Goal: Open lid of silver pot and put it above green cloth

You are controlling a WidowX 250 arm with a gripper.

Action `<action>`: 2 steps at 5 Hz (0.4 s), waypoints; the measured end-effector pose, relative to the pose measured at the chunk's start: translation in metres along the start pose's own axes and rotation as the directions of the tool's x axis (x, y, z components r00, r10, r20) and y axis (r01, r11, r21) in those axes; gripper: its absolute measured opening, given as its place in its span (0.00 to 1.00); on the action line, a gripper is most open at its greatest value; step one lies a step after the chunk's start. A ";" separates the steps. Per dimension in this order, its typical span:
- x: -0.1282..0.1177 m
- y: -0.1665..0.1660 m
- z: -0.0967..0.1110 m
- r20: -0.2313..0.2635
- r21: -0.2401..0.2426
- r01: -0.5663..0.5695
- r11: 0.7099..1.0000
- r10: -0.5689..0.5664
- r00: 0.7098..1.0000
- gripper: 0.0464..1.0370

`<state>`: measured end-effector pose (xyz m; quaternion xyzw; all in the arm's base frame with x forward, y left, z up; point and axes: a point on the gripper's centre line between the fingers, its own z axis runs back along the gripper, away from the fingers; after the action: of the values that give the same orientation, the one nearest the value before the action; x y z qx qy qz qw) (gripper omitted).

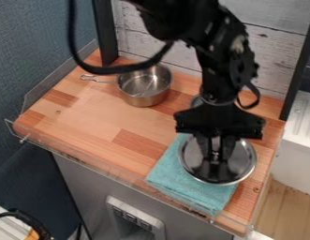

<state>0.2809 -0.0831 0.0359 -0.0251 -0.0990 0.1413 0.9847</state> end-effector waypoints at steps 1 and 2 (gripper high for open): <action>-0.006 0.002 -0.014 -0.027 0.024 0.015 1.000 -0.015 1.000 0.23; -0.015 0.012 -0.018 -0.039 0.072 0.033 0.997 -0.031 0.999 0.23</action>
<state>0.2672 -0.0766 0.0146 0.0097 -0.0755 0.1285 0.9888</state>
